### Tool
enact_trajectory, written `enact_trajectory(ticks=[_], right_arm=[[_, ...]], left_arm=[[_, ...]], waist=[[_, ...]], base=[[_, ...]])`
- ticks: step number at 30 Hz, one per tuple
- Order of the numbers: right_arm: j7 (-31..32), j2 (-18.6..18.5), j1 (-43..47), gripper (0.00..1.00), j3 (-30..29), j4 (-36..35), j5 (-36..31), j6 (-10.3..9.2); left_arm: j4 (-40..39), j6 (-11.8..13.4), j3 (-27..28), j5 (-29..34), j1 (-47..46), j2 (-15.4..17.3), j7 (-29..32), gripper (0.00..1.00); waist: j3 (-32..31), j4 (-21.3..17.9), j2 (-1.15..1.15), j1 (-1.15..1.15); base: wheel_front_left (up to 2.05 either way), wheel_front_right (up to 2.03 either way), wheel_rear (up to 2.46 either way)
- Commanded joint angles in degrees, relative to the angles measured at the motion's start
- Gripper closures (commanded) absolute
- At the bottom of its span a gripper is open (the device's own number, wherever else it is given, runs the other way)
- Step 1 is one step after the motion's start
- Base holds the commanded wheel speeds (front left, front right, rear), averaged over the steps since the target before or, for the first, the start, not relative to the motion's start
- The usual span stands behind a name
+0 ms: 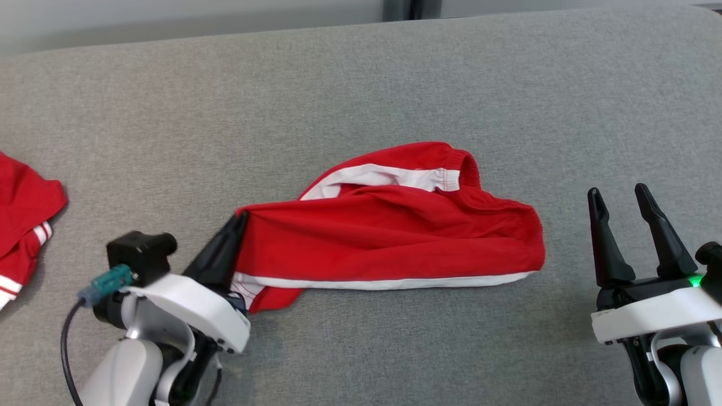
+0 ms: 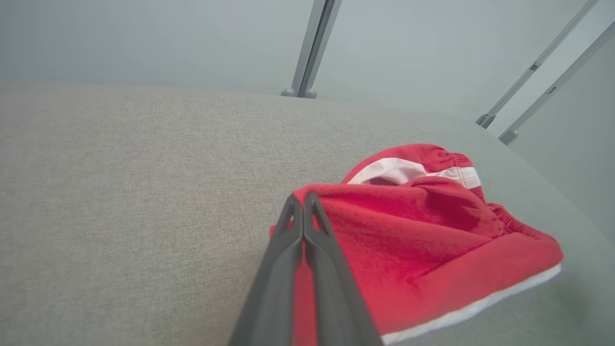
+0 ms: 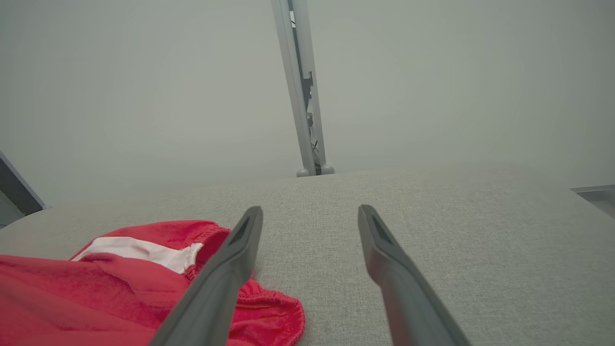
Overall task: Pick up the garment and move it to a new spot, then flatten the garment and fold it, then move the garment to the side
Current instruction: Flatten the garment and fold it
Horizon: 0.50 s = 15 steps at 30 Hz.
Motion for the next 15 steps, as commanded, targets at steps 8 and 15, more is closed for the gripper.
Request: enact_trajectory(ticks=[8,15], right_arm=[[-0.77,0.47,-1.24,0.00,-1.28,1.23,0.21,0.01],[-1.14,0.44,-1.08,0.00,-2.46,1.66,0.19,0.01]], left_arm=[[10.47,-1.27,1.90,-1.45,-7.05,-0.50,-1.15,1.00],[16.04,0.04,1.87,0.58,-9.30,-1.39,-5.17,0.00]], waist=[[1.28,-2.34,0.00,0.00],[1.17,-2.84,0.00,0.00]], base=[[0.00,0.00,0.00],[0.00,0.00,0.00]])
